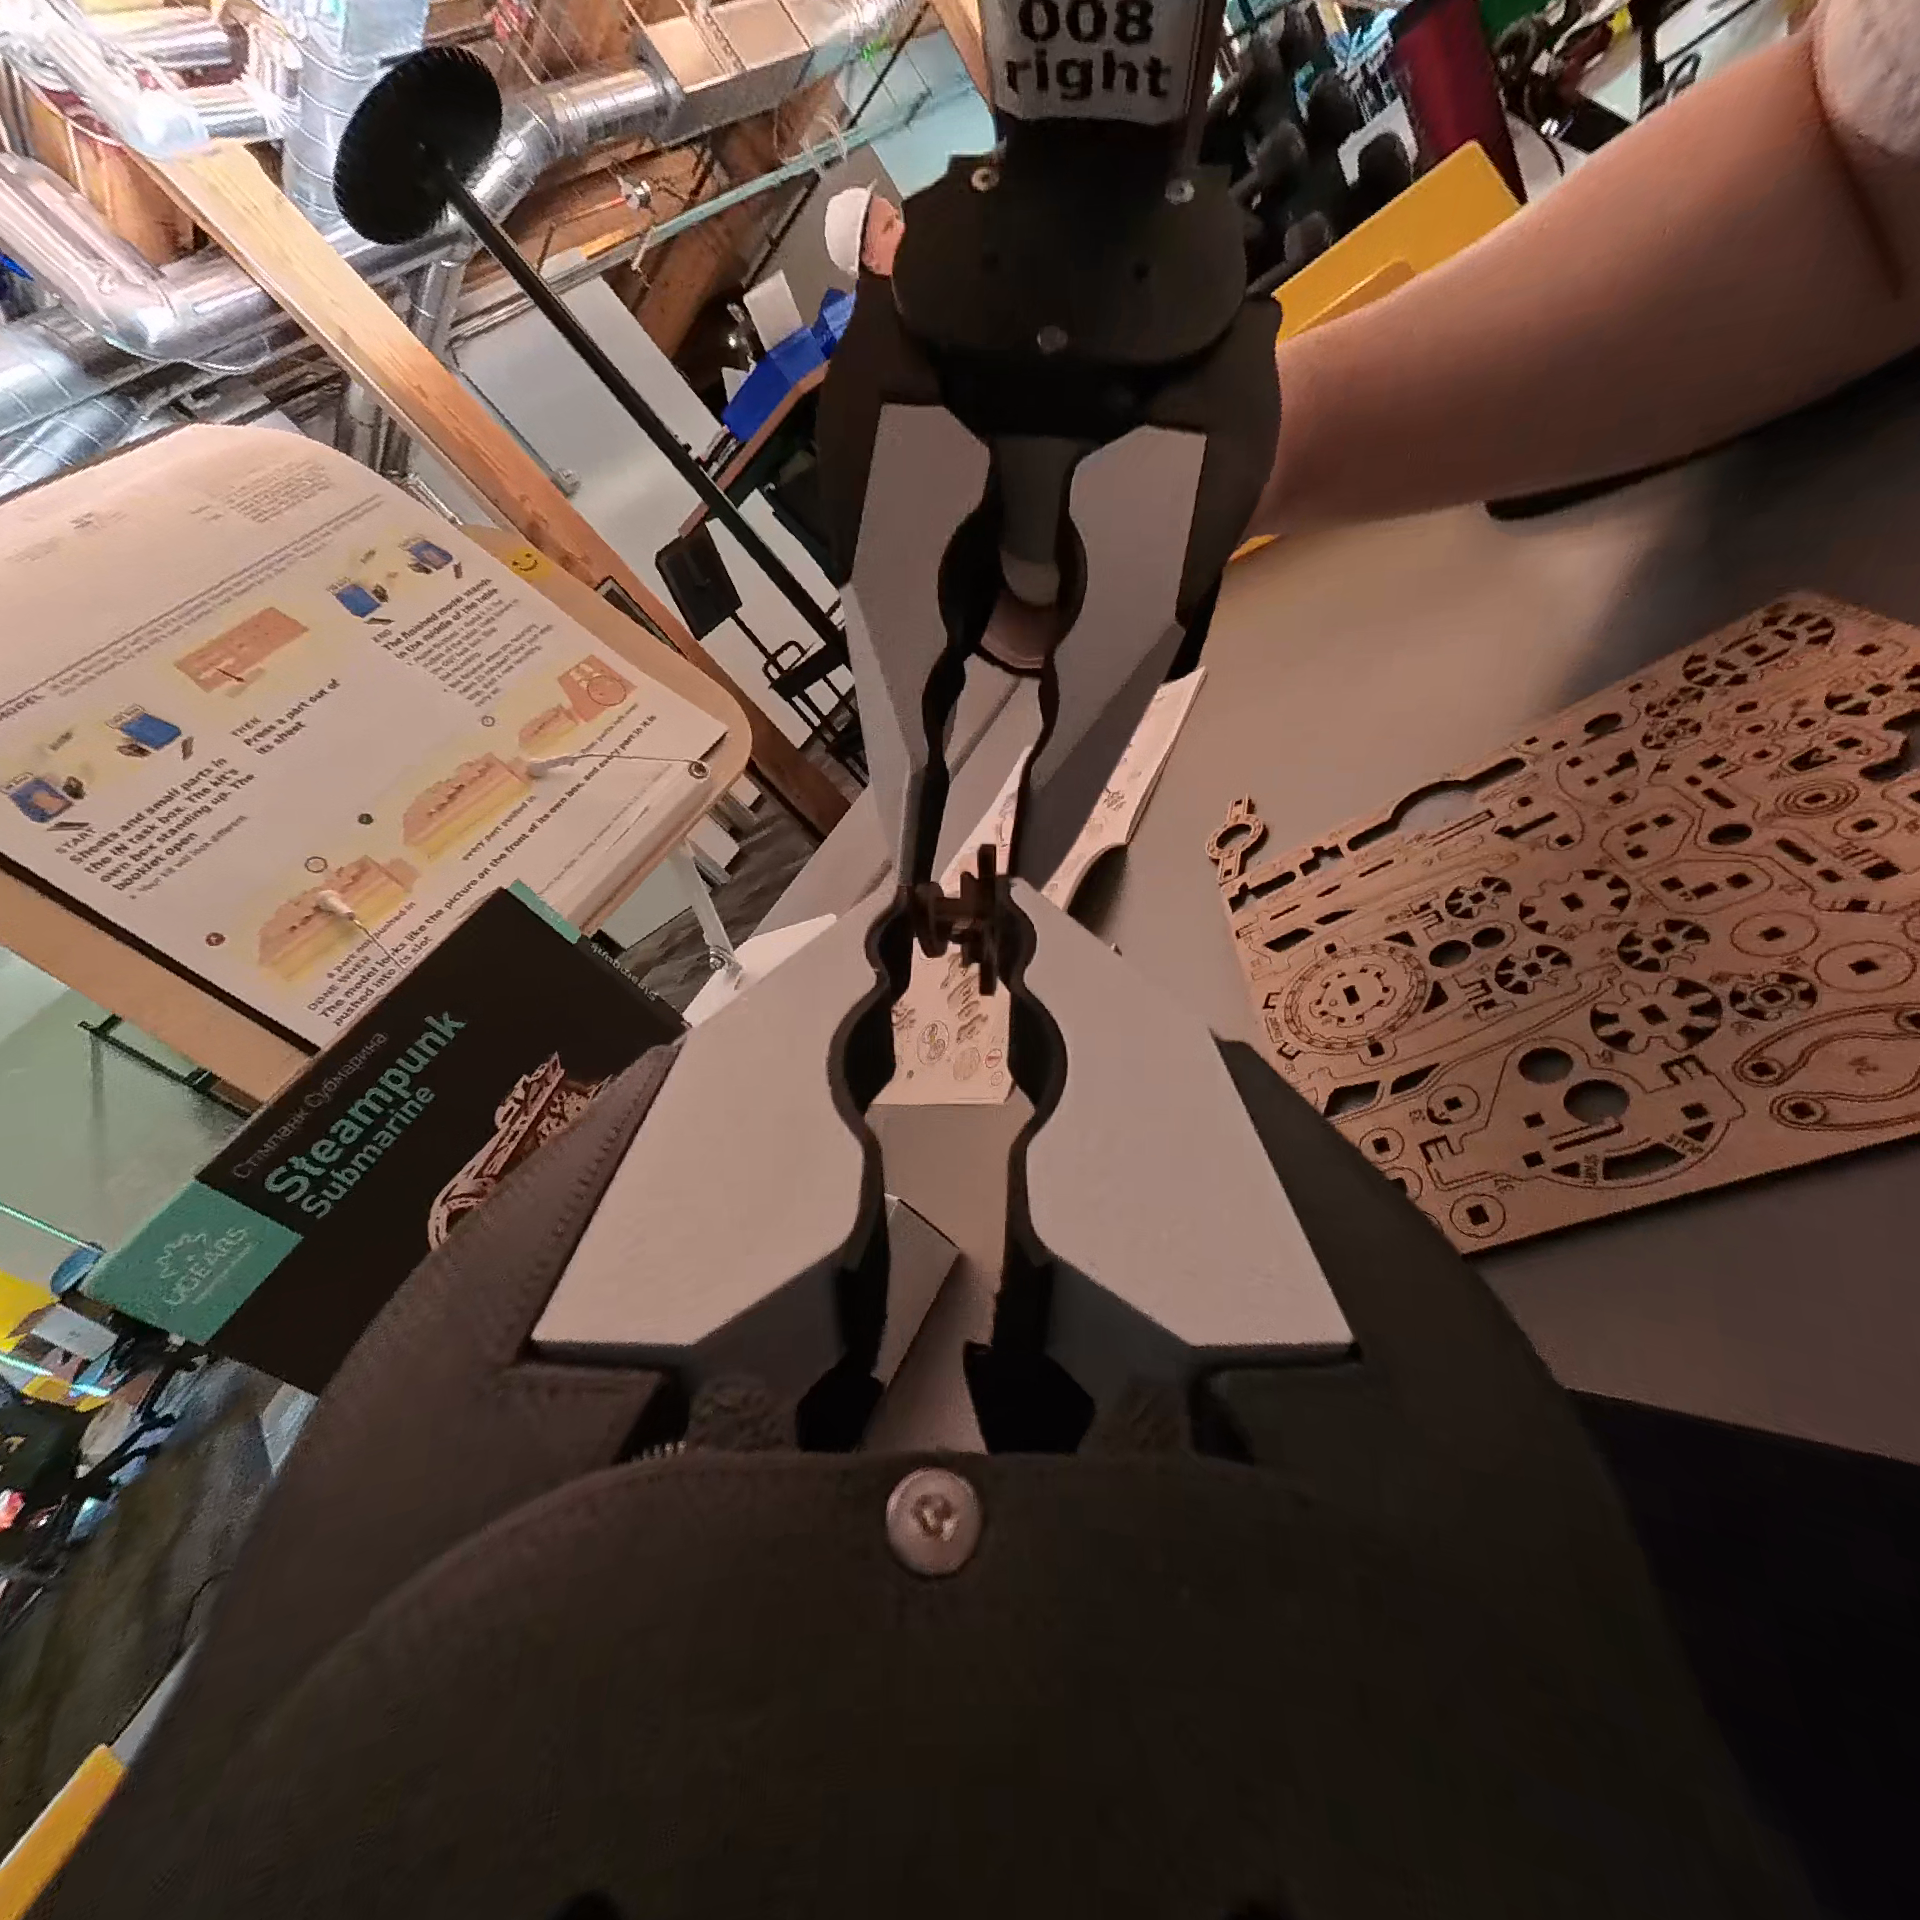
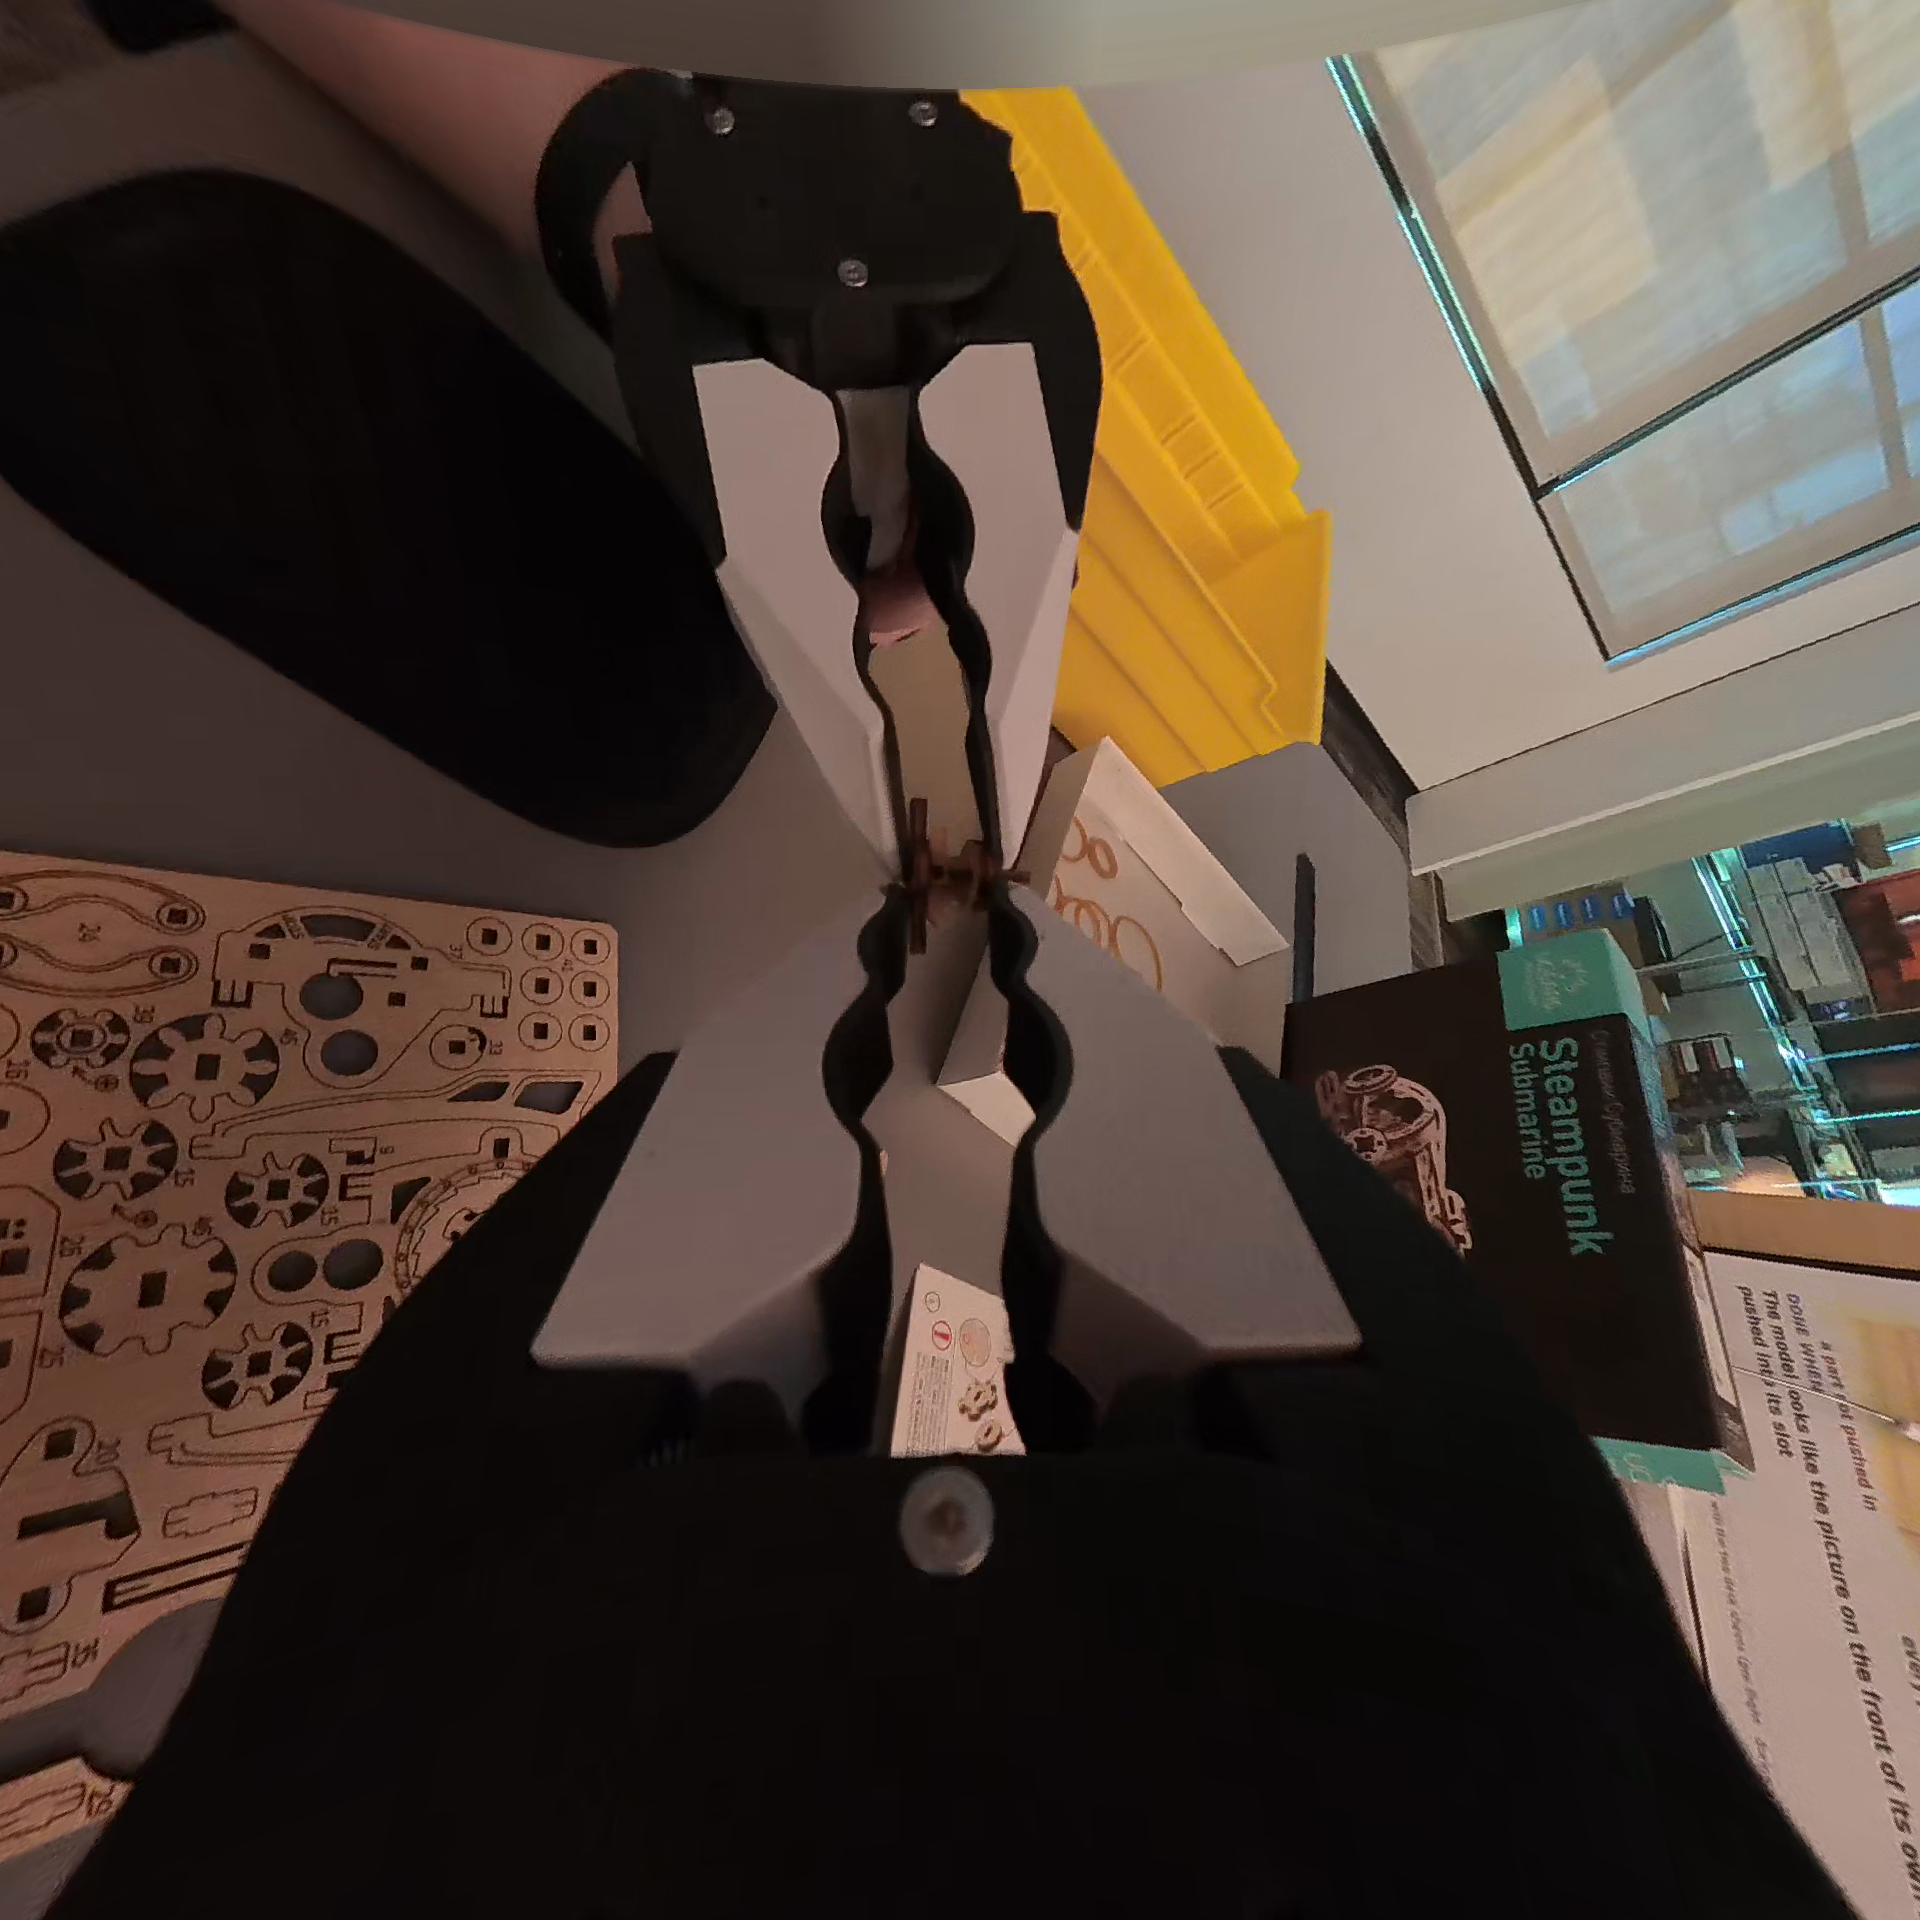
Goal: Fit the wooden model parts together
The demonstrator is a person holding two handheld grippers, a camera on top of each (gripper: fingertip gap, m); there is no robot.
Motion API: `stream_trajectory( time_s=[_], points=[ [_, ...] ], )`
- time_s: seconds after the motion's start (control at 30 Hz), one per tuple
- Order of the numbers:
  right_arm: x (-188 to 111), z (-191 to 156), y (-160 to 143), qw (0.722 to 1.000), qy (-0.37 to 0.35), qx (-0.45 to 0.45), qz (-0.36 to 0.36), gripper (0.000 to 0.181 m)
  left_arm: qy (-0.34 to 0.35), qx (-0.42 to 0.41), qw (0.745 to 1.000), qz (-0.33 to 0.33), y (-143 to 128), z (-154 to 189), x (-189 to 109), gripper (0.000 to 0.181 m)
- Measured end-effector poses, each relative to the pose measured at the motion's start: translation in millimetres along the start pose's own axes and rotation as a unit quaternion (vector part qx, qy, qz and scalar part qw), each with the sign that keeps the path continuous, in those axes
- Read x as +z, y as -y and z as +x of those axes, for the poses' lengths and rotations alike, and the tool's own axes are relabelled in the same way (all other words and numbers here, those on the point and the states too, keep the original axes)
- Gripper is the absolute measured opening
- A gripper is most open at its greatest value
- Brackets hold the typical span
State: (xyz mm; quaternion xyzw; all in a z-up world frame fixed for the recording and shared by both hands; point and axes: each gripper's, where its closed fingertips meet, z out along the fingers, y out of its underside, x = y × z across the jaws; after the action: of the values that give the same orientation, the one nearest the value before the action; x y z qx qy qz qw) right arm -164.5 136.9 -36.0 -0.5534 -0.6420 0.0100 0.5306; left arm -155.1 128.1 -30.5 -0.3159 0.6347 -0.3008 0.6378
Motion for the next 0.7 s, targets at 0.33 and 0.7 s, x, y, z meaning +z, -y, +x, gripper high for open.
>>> stream_trajectory(
  time_s=[0.33, 0.7],
  points=[
    [1, -1, -2, 1.0, 0.007, 0.008, -0.013, 0.014, -0.008, -0.029, 1.0, -0.005, -3, 1, 2, 0.013],
    [-6, 8, 12, 0.969, 0.077, 0.205, 0.11, 0.016, -0.02, -0.193, 0.978, 0.074, 13, -10, -2, 0.012]
  ],
)
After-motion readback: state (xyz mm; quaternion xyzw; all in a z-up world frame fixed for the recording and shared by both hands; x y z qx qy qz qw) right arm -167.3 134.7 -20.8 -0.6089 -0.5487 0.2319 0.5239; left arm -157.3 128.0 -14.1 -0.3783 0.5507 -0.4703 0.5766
